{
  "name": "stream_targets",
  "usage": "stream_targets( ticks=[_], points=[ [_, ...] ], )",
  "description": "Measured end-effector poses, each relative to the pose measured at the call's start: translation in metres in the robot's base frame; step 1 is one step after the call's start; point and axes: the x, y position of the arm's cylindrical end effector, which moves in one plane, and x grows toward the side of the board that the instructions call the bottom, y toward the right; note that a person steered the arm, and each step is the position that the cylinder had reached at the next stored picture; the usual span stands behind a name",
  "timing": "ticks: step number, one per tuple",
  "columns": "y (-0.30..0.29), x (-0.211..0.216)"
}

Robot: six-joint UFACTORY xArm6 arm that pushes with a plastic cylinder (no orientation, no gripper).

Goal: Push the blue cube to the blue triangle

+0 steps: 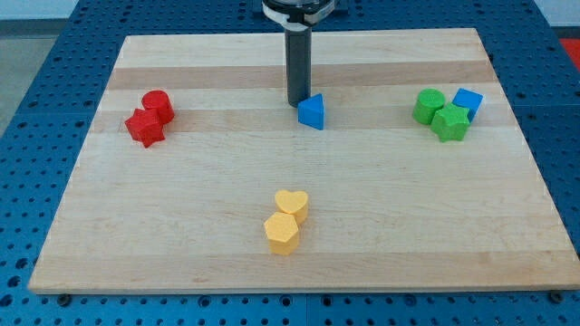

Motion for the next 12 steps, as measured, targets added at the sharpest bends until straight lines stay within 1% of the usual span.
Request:
stream_targets(
  ticks=[1, 2, 3, 5, 6, 8, 9, 10, 12],
  points=[
    [0.004, -0.006],
    [0.039, -0.036],
    [0.101, -0.053],
    [0.246, -0.053],
    [0.288, -0.044],
    [0.297, 0.019],
    [0.283, 0.044],
    [0.253, 0.047],
    [0.242, 0.047]
  ],
)
